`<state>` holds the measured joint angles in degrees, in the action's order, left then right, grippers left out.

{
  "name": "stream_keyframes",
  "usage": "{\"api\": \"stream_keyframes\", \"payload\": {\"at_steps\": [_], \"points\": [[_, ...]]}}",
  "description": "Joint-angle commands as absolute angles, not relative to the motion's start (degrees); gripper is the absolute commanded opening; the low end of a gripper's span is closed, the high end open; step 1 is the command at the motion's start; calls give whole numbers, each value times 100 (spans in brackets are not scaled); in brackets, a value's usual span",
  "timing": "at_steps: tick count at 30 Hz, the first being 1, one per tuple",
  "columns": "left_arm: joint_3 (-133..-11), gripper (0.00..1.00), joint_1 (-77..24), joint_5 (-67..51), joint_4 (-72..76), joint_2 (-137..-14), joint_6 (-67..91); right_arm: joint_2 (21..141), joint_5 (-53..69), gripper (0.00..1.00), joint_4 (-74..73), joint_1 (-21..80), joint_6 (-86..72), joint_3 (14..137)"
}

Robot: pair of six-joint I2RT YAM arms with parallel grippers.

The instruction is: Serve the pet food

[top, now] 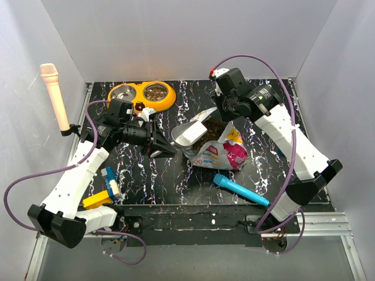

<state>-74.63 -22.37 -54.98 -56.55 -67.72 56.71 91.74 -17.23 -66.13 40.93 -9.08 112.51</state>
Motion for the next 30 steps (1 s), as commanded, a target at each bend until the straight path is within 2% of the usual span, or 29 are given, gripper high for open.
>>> {"api": "stream_keyframes", "payload": {"at_steps": [1, 6, 12, 21, 30], "points": [[-7671, 0, -2232, -5591, -6563, -6566, 5231, 8332, -1951, 1, -5273, 4069, -1020, 11496], [-8218, 0, -2233, -5511, -7479, -6592, 4465, 8376, -1969, 1, -5282, 4069, -967, 11487], [-8120, 0, -2329, -5388, -6417, -6749, 5194, 8393, -1723, 1, -5212, 4078, -1037, 11452], [-8806, 0, -3224, -4799, -6319, -7681, 5168, 8499, -1608, 1, -5317, 4140, -1125, 11645], [-9719, 0, -3296, -2973, -6907, -8743, 5054, 8552, -1617, 1, -5431, 4263, -1134, 11760]]}}
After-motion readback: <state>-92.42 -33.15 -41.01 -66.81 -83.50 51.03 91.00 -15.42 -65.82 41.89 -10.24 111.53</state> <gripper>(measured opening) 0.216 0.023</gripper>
